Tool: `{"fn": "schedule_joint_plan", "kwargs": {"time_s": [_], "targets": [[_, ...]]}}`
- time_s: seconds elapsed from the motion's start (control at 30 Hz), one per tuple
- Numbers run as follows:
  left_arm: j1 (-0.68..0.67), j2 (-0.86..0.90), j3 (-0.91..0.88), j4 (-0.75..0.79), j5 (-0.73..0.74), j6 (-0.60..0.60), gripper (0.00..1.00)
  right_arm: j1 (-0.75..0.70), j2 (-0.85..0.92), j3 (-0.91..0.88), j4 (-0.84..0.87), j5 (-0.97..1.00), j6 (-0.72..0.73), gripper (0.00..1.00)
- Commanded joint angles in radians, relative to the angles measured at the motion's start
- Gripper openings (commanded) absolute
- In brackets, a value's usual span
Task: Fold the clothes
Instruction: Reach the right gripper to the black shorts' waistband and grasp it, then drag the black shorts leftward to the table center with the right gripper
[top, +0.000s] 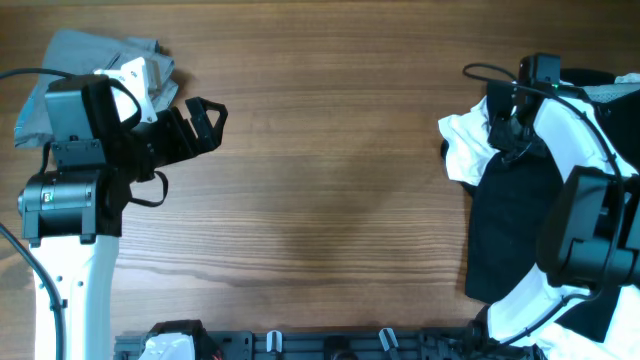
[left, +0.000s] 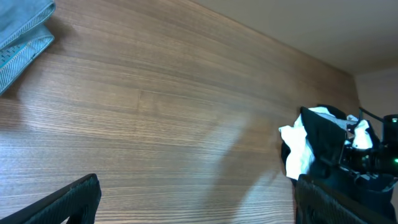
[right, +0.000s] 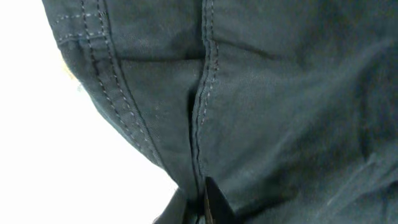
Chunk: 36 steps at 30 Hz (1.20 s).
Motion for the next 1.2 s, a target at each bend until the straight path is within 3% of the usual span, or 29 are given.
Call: {"fn": "schedule_joint_plan", "kwargs": {"time_s": [0.0,0.3,0.5,0.73,0.83,0.93,1.17], "targets": [[-0.005,-0.001,0.023,-0.001,0.019,0.02,1.0,0.001,-0.013,-0.003,0.006,0.0,0.083,0.04],[-0.005,0.0,0.023,0.003,0.019,0.02,1.0,0.0,-0.033,0.021,0.043,-0.095,0.035,0.04],[-0.005,0.0,0.023,0.011,0.019,0.019,1.0,-0.014,-0.148,0.156,0.021,-0.013,0.003,0.05],[-0.005,0.0,0.023,0.011,0.019,0.02,1.0,-0.018,-0.189,0.163,0.011,-0.015,-0.042,0.04],[0.0,-0.006,0.024,0.018,0.011,0.02,1.0,0.012,-0.207,0.2,0.011,-0.218,-0.112,0.05],[0.058,-0.052,0.036,0.041,0.011,0.02,1.0,0.174,-0.263,0.255,0.013,-0.415,-0.125,0.04],[0.185,-0.171,0.063,0.071,-0.01,0.024,1.0,0.736,-0.26,0.263,0.018,-0.441,-0.117,0.07]]}}
